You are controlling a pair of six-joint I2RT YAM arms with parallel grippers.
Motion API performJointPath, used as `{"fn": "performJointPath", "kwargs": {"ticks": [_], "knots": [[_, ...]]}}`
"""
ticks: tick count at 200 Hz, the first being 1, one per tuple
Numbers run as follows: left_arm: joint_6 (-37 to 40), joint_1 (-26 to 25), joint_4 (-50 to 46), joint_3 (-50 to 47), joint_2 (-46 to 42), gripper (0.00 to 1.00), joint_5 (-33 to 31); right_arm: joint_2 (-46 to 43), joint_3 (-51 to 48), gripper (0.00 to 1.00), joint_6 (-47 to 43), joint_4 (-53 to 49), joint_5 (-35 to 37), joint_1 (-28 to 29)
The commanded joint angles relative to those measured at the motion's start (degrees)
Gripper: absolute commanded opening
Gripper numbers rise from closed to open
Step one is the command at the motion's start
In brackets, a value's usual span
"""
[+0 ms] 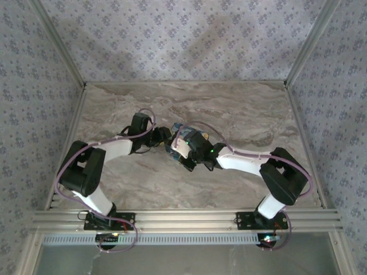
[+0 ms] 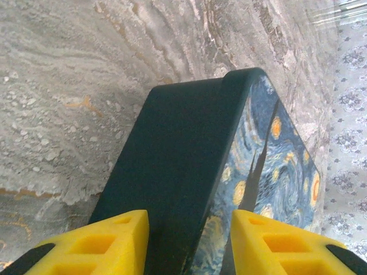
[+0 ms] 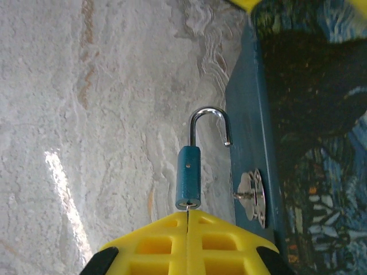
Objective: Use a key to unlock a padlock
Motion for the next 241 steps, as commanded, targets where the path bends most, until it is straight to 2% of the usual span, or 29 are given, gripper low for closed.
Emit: {"fn": "performJointPath", "kwargs": {"ticks": [1,88,148,201,241], "knots": [[-0.09,0.93,-0.07,-1.02,-2.89,0.43,-0.55,-2.44,1.76,0.00,-0.21,-1.53,0.24,0.93],[2.65,5.30,-6.75,-7.71,-17.10,0.49,-4.28,-15.46,-1.33,0.00,3.55,-5.43,4.69,-0.36],[5.26,6.23,-14.15,-10.15,-27.87,0.51,-7.62,-24.64,-3.52,0.00,7.69,-10.83,8.84,-4.49],[6.95,7.48,-18.91,-12.27,-34.34,0.55,-9.78,-29.77,-5.23,0.00,15.15,-15.72,13.32,-13.88],[6.64,8.48,-19.49,-13.30,-36.40,0.56,-9.76,-28.50,-6.05,0.00,23.12,-18.12,17.44,-23.46]]}}
